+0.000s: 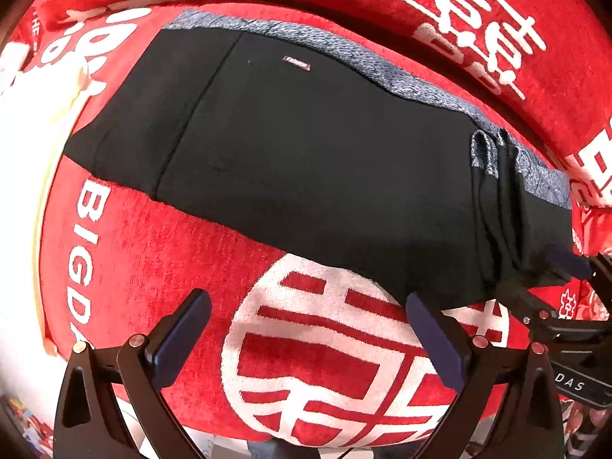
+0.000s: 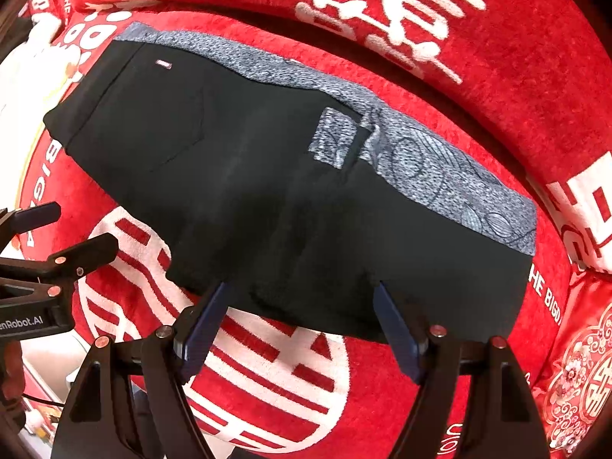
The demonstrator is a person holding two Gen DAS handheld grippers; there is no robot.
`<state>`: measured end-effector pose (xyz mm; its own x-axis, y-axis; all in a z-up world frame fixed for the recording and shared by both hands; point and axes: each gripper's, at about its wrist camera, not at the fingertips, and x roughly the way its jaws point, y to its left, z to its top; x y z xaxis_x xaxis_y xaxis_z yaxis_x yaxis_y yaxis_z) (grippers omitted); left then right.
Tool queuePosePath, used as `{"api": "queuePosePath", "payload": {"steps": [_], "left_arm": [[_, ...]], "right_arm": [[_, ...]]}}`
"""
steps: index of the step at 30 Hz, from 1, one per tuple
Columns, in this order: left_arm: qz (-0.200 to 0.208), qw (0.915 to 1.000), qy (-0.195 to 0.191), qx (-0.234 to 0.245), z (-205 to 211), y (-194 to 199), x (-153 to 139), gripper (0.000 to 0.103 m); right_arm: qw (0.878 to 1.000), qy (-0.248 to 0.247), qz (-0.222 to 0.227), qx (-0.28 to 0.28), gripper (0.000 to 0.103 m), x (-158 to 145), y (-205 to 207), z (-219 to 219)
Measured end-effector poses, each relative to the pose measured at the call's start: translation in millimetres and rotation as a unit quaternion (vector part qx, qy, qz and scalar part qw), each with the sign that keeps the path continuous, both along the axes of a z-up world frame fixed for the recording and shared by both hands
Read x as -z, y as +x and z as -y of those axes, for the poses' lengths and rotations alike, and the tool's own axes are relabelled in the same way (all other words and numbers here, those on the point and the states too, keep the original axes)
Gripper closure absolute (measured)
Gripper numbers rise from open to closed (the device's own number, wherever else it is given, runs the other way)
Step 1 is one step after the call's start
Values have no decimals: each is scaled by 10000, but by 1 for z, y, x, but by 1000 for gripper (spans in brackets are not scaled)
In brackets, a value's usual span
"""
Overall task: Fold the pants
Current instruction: 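Press and smooth the folded black pants flat with both grippers open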
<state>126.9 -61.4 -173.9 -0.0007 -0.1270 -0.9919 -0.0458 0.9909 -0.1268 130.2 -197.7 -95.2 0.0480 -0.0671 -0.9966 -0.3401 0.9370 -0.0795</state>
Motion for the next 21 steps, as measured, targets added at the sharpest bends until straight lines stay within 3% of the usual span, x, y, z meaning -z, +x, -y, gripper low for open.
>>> {"api": "queuePosePath", "payload": {"steps": [14,21], "left_arm": [[-188,9978,-446,-450,-48,5,11,1],[-252,9967,-404,-662,-75,8,15,1]], "right_arm": [[9997,-40,-66,-246,22,7,5,-29],[9994,-60,-70,-334,22,8,9,-37]]}}
